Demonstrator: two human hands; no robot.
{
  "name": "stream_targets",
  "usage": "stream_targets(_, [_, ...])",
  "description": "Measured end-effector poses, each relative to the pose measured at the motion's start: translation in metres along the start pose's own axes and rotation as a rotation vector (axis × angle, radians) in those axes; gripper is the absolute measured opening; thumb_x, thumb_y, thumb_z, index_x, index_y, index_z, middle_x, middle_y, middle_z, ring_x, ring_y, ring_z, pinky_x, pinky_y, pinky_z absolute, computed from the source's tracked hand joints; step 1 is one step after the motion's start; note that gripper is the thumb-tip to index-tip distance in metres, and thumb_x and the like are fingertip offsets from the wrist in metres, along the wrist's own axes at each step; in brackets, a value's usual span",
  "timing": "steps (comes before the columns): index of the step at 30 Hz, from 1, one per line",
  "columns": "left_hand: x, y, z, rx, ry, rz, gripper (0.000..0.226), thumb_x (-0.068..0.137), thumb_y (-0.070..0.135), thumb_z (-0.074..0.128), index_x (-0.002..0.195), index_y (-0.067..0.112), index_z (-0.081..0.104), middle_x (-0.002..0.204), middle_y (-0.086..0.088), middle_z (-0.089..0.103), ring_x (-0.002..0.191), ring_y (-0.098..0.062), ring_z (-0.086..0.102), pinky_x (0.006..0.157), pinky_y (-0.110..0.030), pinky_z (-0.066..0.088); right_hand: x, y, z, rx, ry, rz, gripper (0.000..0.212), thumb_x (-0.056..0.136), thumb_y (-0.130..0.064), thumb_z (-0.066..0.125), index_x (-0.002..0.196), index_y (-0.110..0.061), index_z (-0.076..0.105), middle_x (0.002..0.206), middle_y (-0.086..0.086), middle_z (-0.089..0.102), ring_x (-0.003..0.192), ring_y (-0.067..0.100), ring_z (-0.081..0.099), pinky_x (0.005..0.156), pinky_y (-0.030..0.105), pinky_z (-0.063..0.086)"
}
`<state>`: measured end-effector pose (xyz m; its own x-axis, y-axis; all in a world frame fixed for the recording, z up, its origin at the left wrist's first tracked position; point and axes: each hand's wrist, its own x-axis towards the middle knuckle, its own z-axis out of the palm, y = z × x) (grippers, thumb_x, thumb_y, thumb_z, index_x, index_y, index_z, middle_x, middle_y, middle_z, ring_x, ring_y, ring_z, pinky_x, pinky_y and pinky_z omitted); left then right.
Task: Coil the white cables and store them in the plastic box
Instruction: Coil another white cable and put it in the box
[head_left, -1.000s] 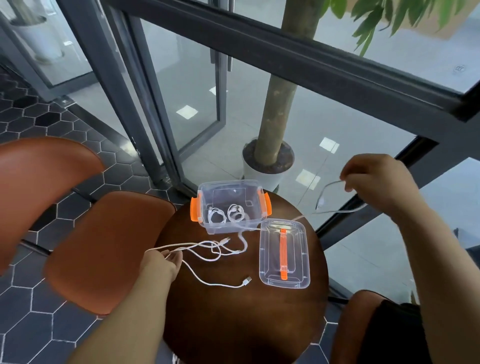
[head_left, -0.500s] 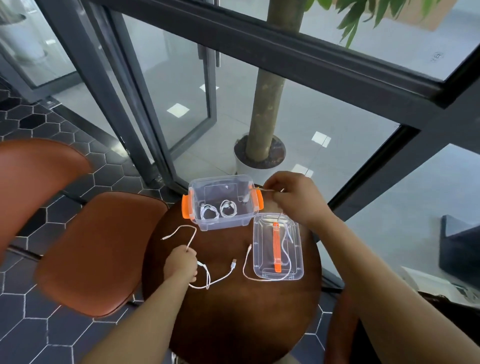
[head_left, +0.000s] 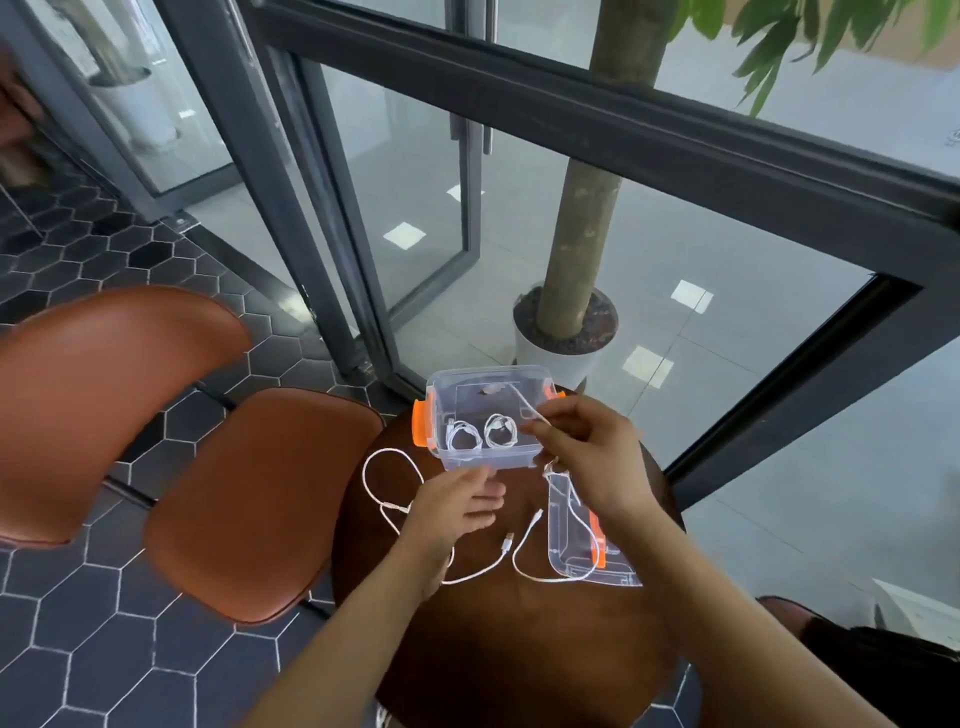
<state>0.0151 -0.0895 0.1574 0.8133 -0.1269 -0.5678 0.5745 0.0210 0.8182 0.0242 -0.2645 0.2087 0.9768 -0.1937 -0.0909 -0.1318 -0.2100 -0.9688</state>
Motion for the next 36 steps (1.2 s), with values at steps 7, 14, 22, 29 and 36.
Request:
stream_targets(7, [-0.010, 0.028, 0.017, -0.428, -0.005, 0.001, 0.041, 0.105, 0.037, 0.041, 0.121, 0.008, 0.065, 0.111, -0.010, 0.076, 0.106, -0.023, 0.071, 0.098, -0.039, 0.049, -0.029, 0.030, 0.023, -0.265, -0.169, -0.201, 0.034, 0.085, 0.001, 0.069, 0.094, -0.031, 0.078, 0.086, -0.031, 0.071, 0.082, -0.005, 0.068, 0.071, 0.007, 0.047])
stream_targets(14, [-0.008, 0.028, 0.009, -0.705, -0.048, -0.033, 0.034, 0.107, 0.028, 0.039, 0.118, 0.004, 0.061, 0.092, -0.016, 0.075, 0.099, -0.032, 0.074, 0.085, -0.042, 0.054, -0.033, 0.047, 0.024, -0.416, -0.301, -0.233, 0.008, 0.094, -0.022, 0.067, 0.092, -0.029, 0.069, 0.067, -0.017, 0.065, 0.067, 0.001, 0.064, 0.059, 0.012, 0.044])
stream_targets(22, [-0.004, 0.047, -0.008, -0.569, -0.207, 0.011, 0.040, 0.106, 0.034, 0.036, 0.125, 0.011, 0.062, 0.105, -0.012, 0.075, 0.084, -0.024, 0.075, 0.062, -0.027, 0.052, -0.020, 0.057, 0.009, -0.462, -0.645, -0.138, 0.034, 0.099, -0.045, 0.052, 0.095, -0.017, 0.071, 0.069, -0.003, 0.062, 0.067, 0.011, 0.060, 0.066, 0.024, 0.046])
stream_targets(29, [-0.014, 0.059, -0.018, -0.097, -0.391, -0.032, 0.043, 0.106, 0.031, 0.037, 0.115, 0.007, 0.071, 0.102, -0.025, 0.073, 0.057, -0.025, 0.068, 0.055, -0.030, 0.038, 0.034, 0.046, -0.007, -0.656, -0.630, 0.036, 0.016, 0.100, -0.030, 0.059, 0.089, -0.023, 0.068, 0.078, -0.007, 0.066, 0.078, 0.022, 0.068, 0.071, 0.028, 0.051])
stream_targets(36, [-0.013, 0.057, -0.009, 0.136, -0.298, 0.035, 0.040, 0.109, 0.021, 0.032, 0.115, 0.001, 0.066, 0.106, -0.019, 0.076, 0.098, -0.035, 0.073, 0.082, -0.042, 0.058, 0.065, -0.015, 0.006, -0.538, -0.495, 0.010, 0.019, 0.090, -0.020, 0.068, 0.082, -0.003, 0.073, 0.073, 0.014, 0.070, 0.058, 0.014, 0.059, 0.062, 0.034, 0.052])
